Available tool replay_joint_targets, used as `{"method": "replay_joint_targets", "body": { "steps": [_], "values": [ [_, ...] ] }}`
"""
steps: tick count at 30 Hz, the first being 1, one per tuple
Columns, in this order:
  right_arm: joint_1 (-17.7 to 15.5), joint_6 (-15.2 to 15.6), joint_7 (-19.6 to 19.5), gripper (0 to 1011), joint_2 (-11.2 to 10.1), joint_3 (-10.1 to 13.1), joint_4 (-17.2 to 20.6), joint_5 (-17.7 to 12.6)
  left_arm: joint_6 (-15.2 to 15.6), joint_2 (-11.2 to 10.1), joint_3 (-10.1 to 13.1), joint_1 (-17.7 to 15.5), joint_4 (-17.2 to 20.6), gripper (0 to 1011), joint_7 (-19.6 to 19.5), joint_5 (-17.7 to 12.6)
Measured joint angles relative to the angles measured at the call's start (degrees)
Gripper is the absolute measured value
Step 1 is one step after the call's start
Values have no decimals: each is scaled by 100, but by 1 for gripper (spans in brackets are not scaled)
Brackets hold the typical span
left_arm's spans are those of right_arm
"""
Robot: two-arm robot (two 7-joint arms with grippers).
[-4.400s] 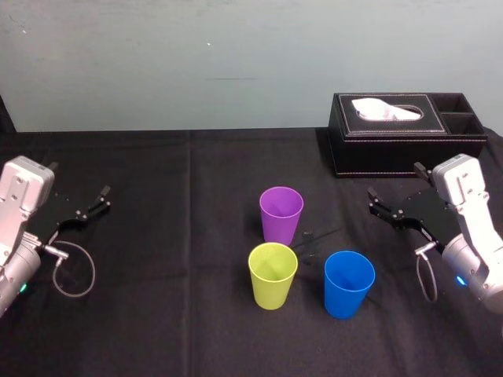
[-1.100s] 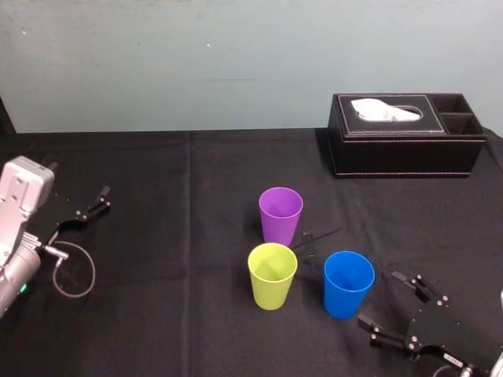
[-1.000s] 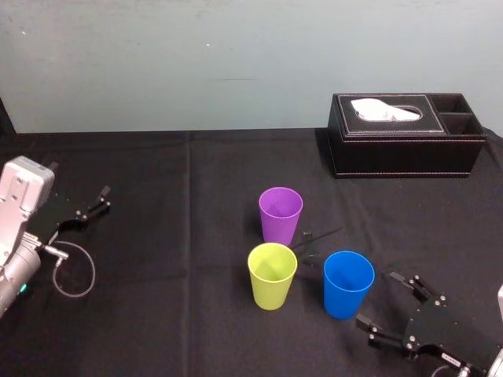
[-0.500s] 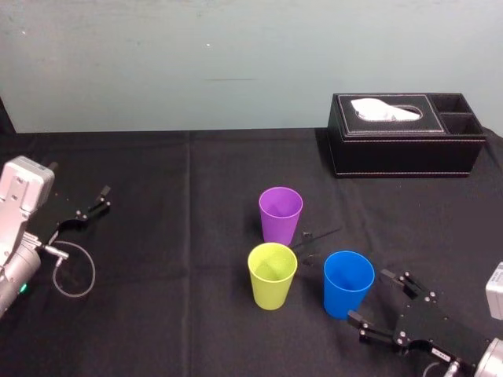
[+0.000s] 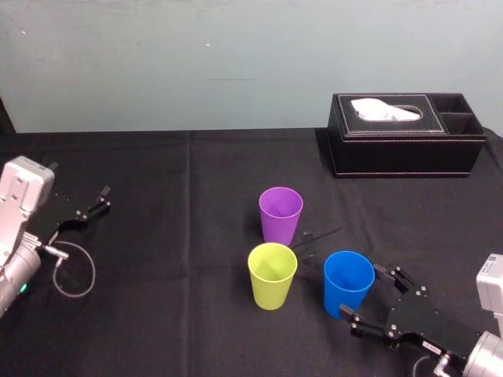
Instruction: Stack the three plastic cups sequentially using one hand.
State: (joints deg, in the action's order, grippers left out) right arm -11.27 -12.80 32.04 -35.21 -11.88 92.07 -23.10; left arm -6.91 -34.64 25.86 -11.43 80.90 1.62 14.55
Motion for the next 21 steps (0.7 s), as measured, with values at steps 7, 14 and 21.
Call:
{"method": "replay_joint_targets", "body": {
  "steps": [7,14,21],
  "values": [
    [93,32,1,1000,57,-55,-61,19,0,0,0,0,0,1010,0,0],
    [208,36,-9,1000,121,-130,-172,110,0,0,0,0,0,1010,0,0],
    [323,104,-56,1000,195,-181,-247,149,0,0,0,0,0,1010,0,0]
  ]
}}
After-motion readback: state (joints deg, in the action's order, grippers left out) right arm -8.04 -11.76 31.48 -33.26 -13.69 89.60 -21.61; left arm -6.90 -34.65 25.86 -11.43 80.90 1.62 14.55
